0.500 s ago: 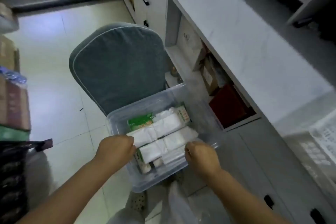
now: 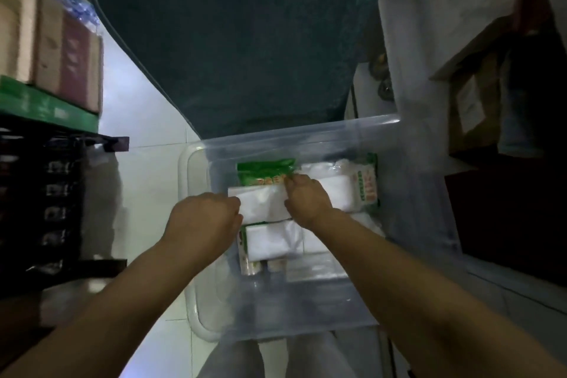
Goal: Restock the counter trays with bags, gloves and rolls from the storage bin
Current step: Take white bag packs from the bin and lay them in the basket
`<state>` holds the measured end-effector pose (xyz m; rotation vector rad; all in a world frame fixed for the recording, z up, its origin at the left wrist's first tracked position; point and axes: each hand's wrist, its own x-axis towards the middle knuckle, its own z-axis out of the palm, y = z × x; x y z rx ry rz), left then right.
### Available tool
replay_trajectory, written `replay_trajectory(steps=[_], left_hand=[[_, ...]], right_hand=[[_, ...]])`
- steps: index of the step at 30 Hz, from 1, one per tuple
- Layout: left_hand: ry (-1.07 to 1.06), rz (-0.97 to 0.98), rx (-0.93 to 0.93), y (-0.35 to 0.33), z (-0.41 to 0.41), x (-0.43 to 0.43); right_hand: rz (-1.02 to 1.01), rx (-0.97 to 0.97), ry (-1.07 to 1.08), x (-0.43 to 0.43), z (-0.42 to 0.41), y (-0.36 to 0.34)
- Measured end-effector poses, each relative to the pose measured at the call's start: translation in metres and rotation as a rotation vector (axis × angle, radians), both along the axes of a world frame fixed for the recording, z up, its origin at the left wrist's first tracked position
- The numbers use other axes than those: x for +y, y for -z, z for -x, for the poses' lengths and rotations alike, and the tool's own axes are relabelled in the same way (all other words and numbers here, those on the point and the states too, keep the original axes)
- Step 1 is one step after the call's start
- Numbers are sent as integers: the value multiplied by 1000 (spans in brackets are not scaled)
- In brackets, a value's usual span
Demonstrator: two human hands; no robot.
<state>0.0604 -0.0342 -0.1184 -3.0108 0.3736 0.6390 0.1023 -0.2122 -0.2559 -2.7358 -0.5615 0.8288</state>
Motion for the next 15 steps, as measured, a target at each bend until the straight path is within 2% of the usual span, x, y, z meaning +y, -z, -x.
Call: replay_trajectory(steps=[2, 7, 15], left_hand=[[47, -29, 18, 14, -4, 1], [30, -37, 50, 32, -8, 0], [-46, -12, 144, 40, 8, -15]], right_hand=[[41, 17, -45, 2, -4, 20], [126, -107, -67, 0, 6, 38], [-8, -34, 72, -44, 20, 17]])
